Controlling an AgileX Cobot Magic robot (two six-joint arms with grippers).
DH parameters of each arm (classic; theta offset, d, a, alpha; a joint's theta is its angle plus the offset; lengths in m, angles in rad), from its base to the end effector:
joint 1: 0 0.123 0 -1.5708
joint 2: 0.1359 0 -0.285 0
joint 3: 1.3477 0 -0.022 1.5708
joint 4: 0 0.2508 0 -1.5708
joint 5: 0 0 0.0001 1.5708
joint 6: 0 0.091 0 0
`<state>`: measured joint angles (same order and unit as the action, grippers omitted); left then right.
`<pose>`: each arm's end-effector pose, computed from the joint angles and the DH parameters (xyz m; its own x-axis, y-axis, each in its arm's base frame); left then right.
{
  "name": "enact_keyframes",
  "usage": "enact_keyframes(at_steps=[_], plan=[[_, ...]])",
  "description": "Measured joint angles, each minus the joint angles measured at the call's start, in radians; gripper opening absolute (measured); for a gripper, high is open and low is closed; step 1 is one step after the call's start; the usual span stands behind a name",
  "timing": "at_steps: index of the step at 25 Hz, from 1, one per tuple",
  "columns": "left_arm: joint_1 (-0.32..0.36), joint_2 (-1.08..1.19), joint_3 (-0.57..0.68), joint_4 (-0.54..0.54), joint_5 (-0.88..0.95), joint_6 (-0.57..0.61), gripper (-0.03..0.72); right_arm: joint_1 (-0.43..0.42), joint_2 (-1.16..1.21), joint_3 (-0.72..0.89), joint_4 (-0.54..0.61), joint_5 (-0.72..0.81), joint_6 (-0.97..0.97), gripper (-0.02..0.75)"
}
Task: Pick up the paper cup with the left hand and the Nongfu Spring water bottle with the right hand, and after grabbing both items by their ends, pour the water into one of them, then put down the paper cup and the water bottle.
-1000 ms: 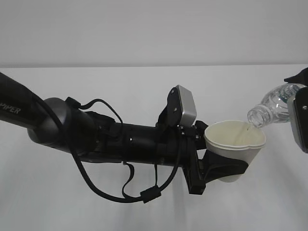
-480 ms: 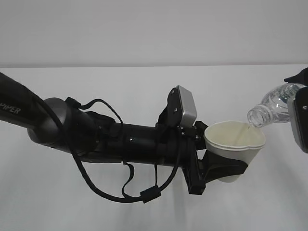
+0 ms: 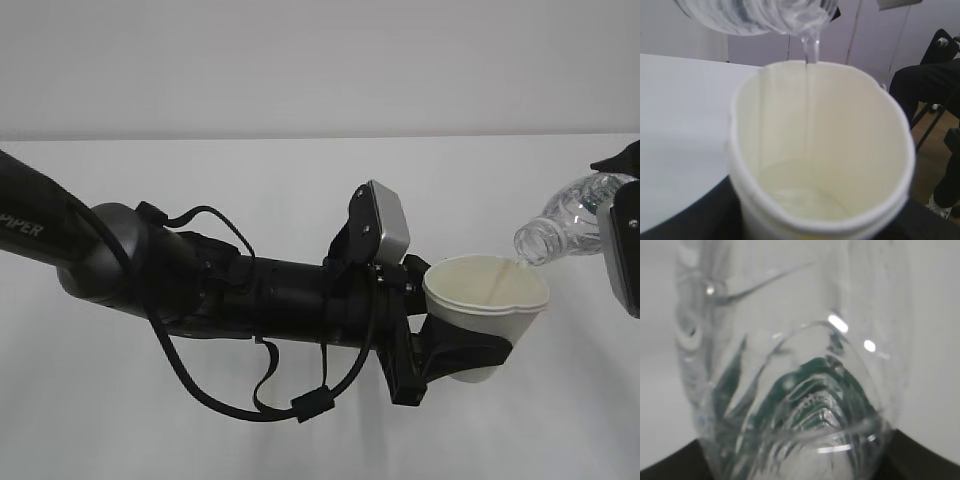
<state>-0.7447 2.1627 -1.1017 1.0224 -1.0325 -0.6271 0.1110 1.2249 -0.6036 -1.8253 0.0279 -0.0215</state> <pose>0.2554 -0.3260 0.1250 -0.1160 0.1726 -0.9781 0.9932 0.0078 -0.1164 0.2451 0.0247 0.2473 0.2205 -0.9432 0.2487 -0.4571 -0.3251 -0.8278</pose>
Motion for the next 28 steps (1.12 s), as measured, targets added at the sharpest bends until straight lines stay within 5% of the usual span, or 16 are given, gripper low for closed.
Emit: enact_keyframes(at_steps=[28], plan=[[0.000,0.008,0.000,0.023,-0.022,-0.034,0.414,0.000,0.000,0.000,0.000,0.000,0.000,0.410]])
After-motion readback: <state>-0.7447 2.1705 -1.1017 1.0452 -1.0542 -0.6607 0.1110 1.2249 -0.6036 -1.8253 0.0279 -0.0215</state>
